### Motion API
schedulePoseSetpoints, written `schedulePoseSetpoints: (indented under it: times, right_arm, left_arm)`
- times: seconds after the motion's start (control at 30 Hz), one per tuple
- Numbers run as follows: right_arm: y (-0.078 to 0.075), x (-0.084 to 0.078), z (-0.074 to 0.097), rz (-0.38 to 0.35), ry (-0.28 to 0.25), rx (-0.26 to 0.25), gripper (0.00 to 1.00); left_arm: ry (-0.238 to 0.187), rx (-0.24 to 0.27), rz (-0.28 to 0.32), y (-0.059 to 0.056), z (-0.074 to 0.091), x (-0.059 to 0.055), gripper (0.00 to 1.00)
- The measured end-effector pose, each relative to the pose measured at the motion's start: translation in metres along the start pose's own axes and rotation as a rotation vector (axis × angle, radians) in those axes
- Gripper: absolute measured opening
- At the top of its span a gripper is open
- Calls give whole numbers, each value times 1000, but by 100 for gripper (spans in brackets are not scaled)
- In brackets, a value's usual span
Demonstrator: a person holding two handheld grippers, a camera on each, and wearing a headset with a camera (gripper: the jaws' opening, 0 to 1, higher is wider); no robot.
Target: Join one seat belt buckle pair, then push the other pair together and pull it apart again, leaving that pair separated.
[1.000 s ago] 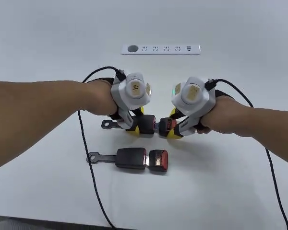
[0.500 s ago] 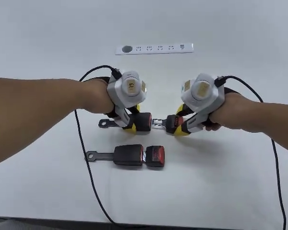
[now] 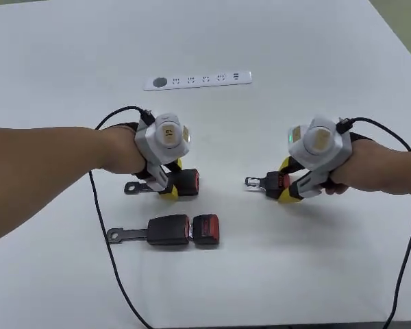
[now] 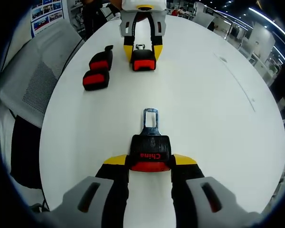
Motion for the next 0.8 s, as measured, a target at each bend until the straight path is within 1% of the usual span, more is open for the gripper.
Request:
schedulePoseSetpoints:
  times: [0.03,0.2,0.27,0.33,0.4,0.47,0.5,0.53,0.57,0.6,0.63,0.67,0.7,0.73,0.77,0.8]
  right_arm:
    - [2,0,2,0,6,0,33]
    - [2,2,2,-2,18,0,33]
    - [2,2,2,-1,25,-2,33]
    - [2,2,2,-3,27,-9,34]
    - [1,3,3,-8,29,-38,37]
    - [0,3,4,-4,26,-68,39]
    - [1,4,5,-3,17,-92,40]
    - [3,7,7,-11,7,-104,41]
    - [5,9,10,-20,-2,-119,42]
    - [7,12,14,-32,-18,-141,43]
    - [8,15,17,-50,-35,-159,44]
    - [8,15,15,-76,-56,-174,46]
    - [10,17,17,-105,-84,-189,48]
    - [13,20,24,-123,-102,-209,50]
    - [15,21,28,-131,-114,-222,52]
    - [21,22,30,-156,-131,-237,54]
  left_arm:
    - [-1,1,2,0,0,0,34]
    - [5,4,-8,-3,0,1,34]
    - [7,10,-12,-5,0,2,35]
    - [12,21,-8,-5,0,2,35]
    - [20,36,10,-6,1,4,37]
    - [23,64,16,-3,1,3,39]
    - [12,96,22,0,2,3,41]
    - [-5,116,80,0,3,0,43]
    - [-13,114,106,-2,4,-4,47]
    - [-21,120,112,-4,7,-10,49]
    - [-38,134,137,-5,10,-12,49]
    - [-79,153,180,-7,17,-13,48]
    - [-107,165,209,-8,22,-13,47]
    - [-142,188,248,-11,29,-14,47]
    - [-171,207,272,-17,38,-13,47]
    - [-183,221,264,-23,42,-13,49]
Point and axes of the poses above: the centre of the closed fingertips' face, and the gripper's own axes: z roughly backward along the fingers, y roughly to its left, x roughly out of its top, the point moved 6 cm from there along z, roughly backward along the fingers, and after that the axes turned 2 degrees about -y, right-handed, at the moved point
